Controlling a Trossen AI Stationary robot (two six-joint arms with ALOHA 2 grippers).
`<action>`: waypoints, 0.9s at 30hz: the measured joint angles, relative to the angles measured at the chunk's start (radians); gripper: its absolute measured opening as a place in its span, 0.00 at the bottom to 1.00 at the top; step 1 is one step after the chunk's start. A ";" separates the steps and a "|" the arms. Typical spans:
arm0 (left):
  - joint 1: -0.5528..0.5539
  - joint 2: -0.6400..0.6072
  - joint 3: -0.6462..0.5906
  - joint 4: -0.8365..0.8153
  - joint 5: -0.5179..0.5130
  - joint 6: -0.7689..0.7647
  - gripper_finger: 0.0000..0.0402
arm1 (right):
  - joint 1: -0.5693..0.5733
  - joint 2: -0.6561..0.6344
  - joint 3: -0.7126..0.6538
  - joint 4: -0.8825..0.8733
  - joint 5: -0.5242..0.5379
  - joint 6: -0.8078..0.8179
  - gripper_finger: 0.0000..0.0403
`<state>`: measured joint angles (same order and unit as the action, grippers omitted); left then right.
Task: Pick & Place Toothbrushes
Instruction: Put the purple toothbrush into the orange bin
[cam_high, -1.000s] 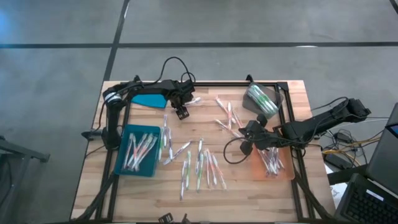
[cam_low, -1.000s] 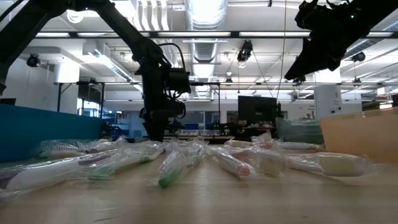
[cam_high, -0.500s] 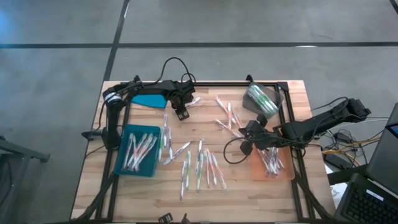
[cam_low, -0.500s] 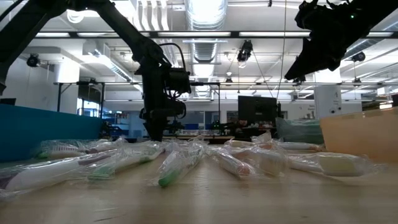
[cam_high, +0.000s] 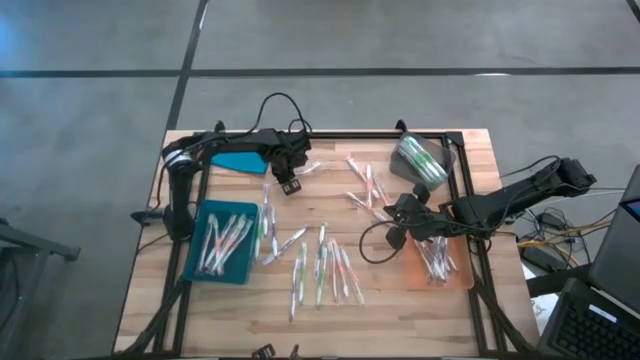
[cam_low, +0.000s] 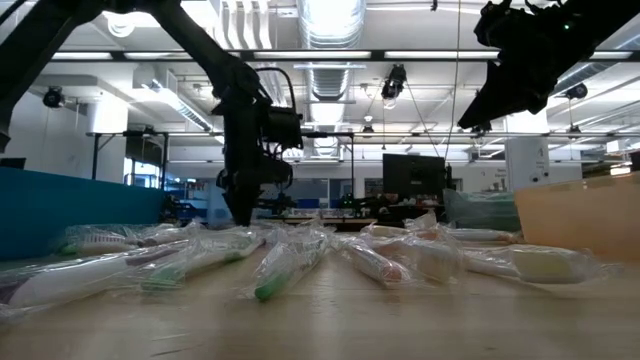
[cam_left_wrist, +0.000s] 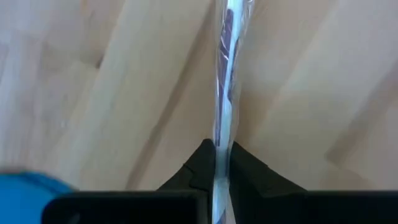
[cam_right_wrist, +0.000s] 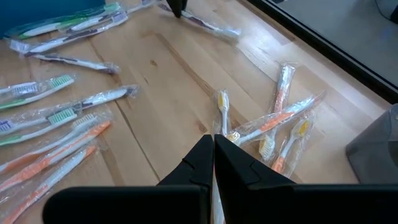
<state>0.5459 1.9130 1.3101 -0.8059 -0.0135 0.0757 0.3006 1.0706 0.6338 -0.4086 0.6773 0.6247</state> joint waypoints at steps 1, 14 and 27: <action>0.000 -0.016 -0.001 0.002 0.000 -0.003 0.07 | 0.000 0.000 0.000 0.000 0.000 0.000 0.02; -0.017 -0.230 -0.011 0.127 0.045 -0.067 0.07 | 0.000 0.000 0.000 -0.002 0.000 0.000 0.02; -0.129 -0.388 -0.127 0.416 0.130 -0.095 0.07 | 0.000 0.000 -0.002 -0.002 0.000 -0.004 0.02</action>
<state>0.4174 1.5254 1.1835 -0.3902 0.1169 -0.0190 0.3007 1.0706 0.6319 -0.4110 0.6777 0.6203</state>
